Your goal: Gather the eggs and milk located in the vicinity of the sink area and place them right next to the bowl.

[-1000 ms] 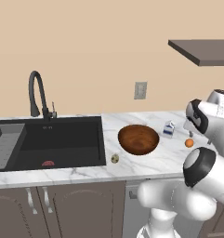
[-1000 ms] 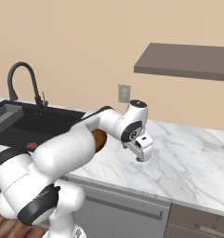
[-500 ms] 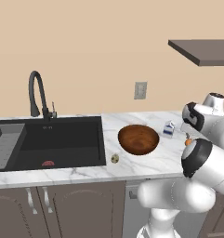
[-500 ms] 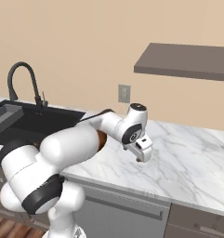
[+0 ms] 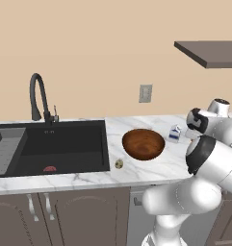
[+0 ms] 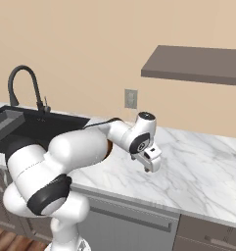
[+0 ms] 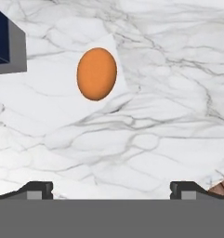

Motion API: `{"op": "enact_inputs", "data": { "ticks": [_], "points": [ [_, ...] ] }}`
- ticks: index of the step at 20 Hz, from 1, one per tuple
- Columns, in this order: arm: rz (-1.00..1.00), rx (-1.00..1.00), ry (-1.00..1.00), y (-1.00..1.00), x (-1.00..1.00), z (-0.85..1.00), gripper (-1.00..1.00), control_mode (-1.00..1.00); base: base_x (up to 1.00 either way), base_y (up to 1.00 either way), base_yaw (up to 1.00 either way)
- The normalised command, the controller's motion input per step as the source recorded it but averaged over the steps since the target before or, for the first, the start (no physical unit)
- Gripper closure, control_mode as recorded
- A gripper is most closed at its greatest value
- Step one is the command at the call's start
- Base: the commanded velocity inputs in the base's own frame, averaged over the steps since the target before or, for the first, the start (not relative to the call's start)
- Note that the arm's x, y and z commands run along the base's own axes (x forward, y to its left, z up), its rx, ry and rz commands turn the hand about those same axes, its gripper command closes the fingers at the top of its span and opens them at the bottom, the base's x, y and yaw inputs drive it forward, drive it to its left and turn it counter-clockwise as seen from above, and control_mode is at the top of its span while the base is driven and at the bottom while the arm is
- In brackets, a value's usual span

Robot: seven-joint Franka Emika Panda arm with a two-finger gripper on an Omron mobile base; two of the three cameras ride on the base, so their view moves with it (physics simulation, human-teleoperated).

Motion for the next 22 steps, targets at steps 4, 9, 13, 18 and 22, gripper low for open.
{"op": "enact_inputs", "data": {
  "ticks": [4, 9, 13, 18, 22],
  "points": [
    [0.00, 0.00, 0.00, -0.09, 0.09, -0.16, -1.00, -1.00, 0.00, 0.00, 0.00],
    [0.00, 0.00, 0.00, -0.05, 0.15, -0.15, -1.00, -1.00, 0.00, 0.00, 0.00],
    [0.00, 0.00, 0.00, -0.04, 0.22, -0.13, -1.00, -1.00, 0.00, 0.00, 0.00],
    [0.00, 0.00, 0.00, -0.09, 0.18, -0.13, -1.00, -1.00, 0.00, 0.00, 0.00],
    [0.00, 0.00, 0.00, -0.09, 0.18, -0.15, -1.00, -1.00, 0.00, 0.00, 0.00]
  ]
}}
